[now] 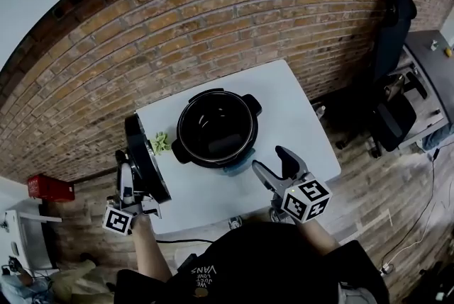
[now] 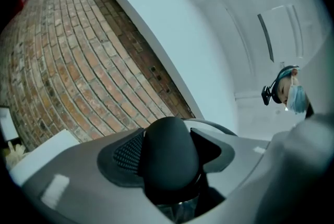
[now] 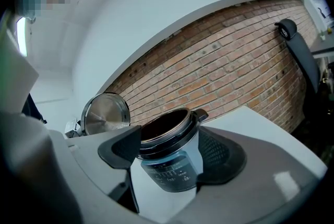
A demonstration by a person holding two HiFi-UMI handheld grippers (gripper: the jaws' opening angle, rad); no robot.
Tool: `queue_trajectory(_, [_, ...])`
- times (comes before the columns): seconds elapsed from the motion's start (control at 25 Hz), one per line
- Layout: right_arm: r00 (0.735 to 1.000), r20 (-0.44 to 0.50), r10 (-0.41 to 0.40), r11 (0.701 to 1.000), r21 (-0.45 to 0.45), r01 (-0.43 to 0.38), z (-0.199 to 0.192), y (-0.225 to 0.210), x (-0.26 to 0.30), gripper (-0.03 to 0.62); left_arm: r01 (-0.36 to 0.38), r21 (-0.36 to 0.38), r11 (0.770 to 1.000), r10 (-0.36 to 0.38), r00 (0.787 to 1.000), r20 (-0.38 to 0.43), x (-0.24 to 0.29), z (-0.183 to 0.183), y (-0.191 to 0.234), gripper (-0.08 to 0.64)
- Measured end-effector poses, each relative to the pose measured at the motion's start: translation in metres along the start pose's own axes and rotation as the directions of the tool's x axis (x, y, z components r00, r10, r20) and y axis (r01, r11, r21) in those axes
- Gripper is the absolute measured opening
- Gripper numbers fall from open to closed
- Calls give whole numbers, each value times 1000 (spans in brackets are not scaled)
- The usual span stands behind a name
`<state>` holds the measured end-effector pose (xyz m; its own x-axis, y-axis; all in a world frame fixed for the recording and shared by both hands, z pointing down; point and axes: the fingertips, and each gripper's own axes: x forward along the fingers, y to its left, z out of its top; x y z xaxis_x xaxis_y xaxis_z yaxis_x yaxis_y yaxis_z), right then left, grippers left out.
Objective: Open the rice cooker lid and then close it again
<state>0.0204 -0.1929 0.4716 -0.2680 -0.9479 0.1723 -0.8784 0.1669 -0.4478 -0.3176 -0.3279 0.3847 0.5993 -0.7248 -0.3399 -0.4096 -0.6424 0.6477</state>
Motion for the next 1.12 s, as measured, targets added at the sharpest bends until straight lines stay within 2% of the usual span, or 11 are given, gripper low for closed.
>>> queue_trajectory(0.12, [1000, 12, -29, 1000, 4, 29, -1, -2, -6, 336, 48, 78, 996, -43, 997, -72, 22, 2, -5, 279])
queue_trajectory(0.24, [998, 27, -65, 998, 10, 65, -2, -4, -14, 336, 53, 216, 975, -20, 988, -153, 44, 5, 2, 279])
queue_trajectory(0.32, [994, 42, -98, 995, 16, 97, -3, -7, -21, 336, 108, 276, 955, -42, 971, -236, 67, -3, -3, 279])
queue_trajectory(0.4, [989, 60, -136, 991, 25, 135, -3, -11, -29, 336, 199, 314, 928, -85, 936, -340, 92, -19, -11, 279])
queue_trajectory(0.52, [978, 82, -194, 981, 37, 192, -4, -17, -44, 336, 334, 333, 882, -144, 863, -484, 120, -47, -25, 279])
queue_trajectory(0.68, [959, 102, -266, 964, 60, 261, -8, -24, -63, 336, 460, 299, 836, -203, 766, -611, 153, -85, -40, 279])
queue_trajectory(0.76, [949, 112, -294, 955, 69, 288, -10, -27, -71, 336, 525, 291, 800, -218, 707, -673, 164, -106, -48, 279])
queue_trajectory(0.92, [929, 135, -343, 938, 90, 334, -12, -33, -88, 336, 672, 251, 697, -245, 552, -797, 174, -147, -69, 279])
queue_trajectory(0.96, [924, 140, -355, 934, 94, 344, -12, -34, -92, 336, 700, 245, 670, -244, 519, -819, 177, -156, -73, 279])
queue_trajectory(1.12, [910, 152, -386, 922, 110, 372, -14, -39, -103, 336, 793, 234, 563, -222, 418, -881, 183, -189, -79, 279])
